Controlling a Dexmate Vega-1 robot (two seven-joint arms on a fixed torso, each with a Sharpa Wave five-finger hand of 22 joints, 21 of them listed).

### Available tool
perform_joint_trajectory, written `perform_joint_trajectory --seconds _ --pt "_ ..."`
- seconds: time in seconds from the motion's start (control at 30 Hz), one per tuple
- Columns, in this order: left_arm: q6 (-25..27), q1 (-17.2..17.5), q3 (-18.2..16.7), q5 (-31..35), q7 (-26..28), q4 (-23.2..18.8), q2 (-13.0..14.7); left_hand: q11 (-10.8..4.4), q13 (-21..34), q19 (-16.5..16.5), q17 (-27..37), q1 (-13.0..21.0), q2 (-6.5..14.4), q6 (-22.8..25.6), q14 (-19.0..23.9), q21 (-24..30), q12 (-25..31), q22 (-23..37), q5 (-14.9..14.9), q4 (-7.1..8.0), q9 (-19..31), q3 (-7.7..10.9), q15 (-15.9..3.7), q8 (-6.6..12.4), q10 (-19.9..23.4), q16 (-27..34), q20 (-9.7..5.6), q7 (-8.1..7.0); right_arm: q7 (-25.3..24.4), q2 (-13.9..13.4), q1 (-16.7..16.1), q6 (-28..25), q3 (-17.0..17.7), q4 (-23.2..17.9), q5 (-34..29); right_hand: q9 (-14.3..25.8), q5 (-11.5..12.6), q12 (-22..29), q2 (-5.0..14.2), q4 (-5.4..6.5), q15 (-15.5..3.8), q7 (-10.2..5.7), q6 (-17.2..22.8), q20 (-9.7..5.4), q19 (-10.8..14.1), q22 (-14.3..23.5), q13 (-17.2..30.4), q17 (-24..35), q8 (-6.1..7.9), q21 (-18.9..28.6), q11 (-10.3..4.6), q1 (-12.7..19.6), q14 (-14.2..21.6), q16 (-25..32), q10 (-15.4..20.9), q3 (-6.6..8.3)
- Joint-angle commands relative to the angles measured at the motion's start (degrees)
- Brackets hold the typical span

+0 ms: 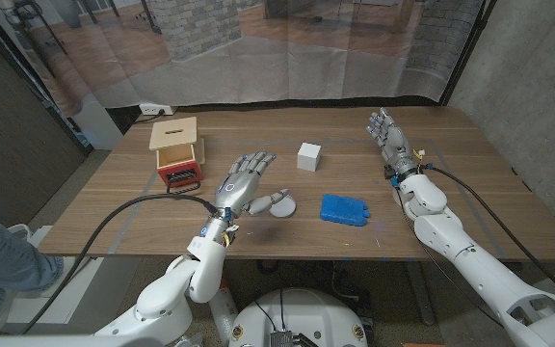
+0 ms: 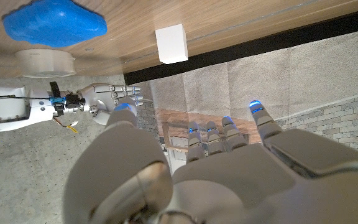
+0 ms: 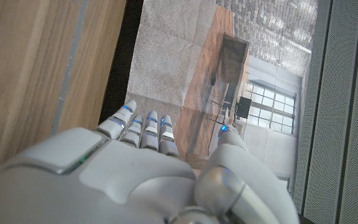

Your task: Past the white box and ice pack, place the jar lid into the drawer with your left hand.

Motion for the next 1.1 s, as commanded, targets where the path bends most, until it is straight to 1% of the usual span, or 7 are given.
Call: perform_joint_trajectory --seconds 0.03,0.3,0.53,0.57,0.63,0.9,1.1 --pt "4.19 -0.88 1.63 1.50 -3.68 -1.43 0.23 -0.75 0.19 0.73 0.34 0.87 -0.19 -0.51 -0.29 -0.35 -0.04 0.22 0.27 -0.57 0.34 0.10 0.15 -0.01 -0.02 -0.03 0.44 -0.86 0.13 -0.08 -0.20 0.22 0.16 0.14 0.08 0.25 0.26 0.07 0.43 -0.34 0.05 -0.32 0.13 0.42 0.21 0.13 0.24 0.28 0.05 0.06 -0.03 0.36 0.42 0.34 0.44 0.28" --pt "8.09 -1.98 2.86 2.80 -9.25 -3.31 0.46 -0.69 0.29 2.39 0.44 1.43 -0.48 -1.17 0.43 0.04 -0.05 0.42 0.22 -0.88 0.39 -0.12 -0.51 -0.27 -0.27 0.32 0.41 -1.61 0.00 0.04 -0.31 0.15 0.19 0.04 0.23 0.26 0.25 0.08 0.44 -0.39 -0.03 -0.39 0.16 0.76 0.18 0.13 0.24 0.29 0.06 0.06 0.02 0.35 0.39 0.32 0.50 0.24" --pt "8.80 -2.24 2.96 2.63 -11.01 -4.47 1.16 -1.17 0.50 7.33 0.63 2.55 -0.59 -1.18 2.47 1.61 0.32 0.81 0.09 -1.35 0.47 -0.35 -0.61 -0.20 0.28 1.02 0.33 -2.26 -0.15 0.10 -0.38 0.03 0.10 -0.19 0.16 0.26 0.26 0.07 0.44 -0.45 -0.05 -0.48 0.16 0.82 0.18 0.14 0.24 0.29 0.05 0.07 -0.27 0.35 0.43 0.33 0.51 0.20" --pt "8.99 -2.29 3.00 2.68 -11.38 -4.68 1.25 -1.36 0.56 9.09 0.68 3.08 -0.58 -1.18 2.99 2.13 0.41 0.86 0.01 -1.55 0.49 -0.37 -0.63 -0.17 0.42 1.14 0.35 -2.39 -0.18 0.04 -0.40 0.05 0.07 -0.22 0.05 0.26 0.26 0.08 0.44 -0.46 -0.10 -0.46 0.20 0.89 0.21 0.14 0.24 0.29 0.07 0.08 -0.03 0.35 0.45 0.33 0.54 0.20" --pt "9.31 -2.40 3.07 2.74 -12.03 -5.03 1.38 -1.41 0.60 10.32 0.71 3.50 -0.59 -1.07 3.38 2.47 0.52 0.86 -0.06 -1.71 0.51 -0.39 -0.80 -0.11 0.64 1.22 0.38 -2.67 -0.29 0.02 -0.51 -0.05 0.10 -0.40 0.10 0.26 0.26 0.09 0.44 -0.47 -0.16 -0.46 0.22 0.91 0.21 0.14 0.24 0.29 0.07 0.09 -0.11 0.35 0.42 0.32 0.58 0.19" --pt "12.26 -3.63 4.57 5.30 -16.79 -6.72 1.37 -1.67 0.66 12.62 0.77 4.32 -0.68 -0.82 4.45 3.07 0.64 0.83 -0.19 -2.03 0.53 -0.44 -0.75 -0.01 0.92 1.48 0.41 -2.81 -0.29 -0.24 -0.85 0.09 0.36 -0.78 0.24 0.26 0.26 0.08 0.45 -0.53 -0.18 -0.49 0.28 1.08 0.22 0.15 0.24 0.30 0.09 0.10 -0.18 0.34 0.46 0.32 0.60 0.15" --pt "15.40 -4.79 6.32 9.36 -20.95 -7.54 0.79 -1.66 0.69 13.67 0.80 4.68 -0.78 -0.85 4.55 3.31 0.67 0.79 -0.29 -2.16 0.54 -0.51 -0.77 -0.02 0.98 1.42 0.46 -2.63 -0.39 -0.36 -1.19 0.18 0.60 -1.05 0.42 0.27 0.26 0.06 0.47 -0.55 -0.12 -0.51 0.24 1.22 0.16 0.15 0.24 0.30 0.07 0.08 -0.20 0.33 0.45 0.32 0.56 0.14"
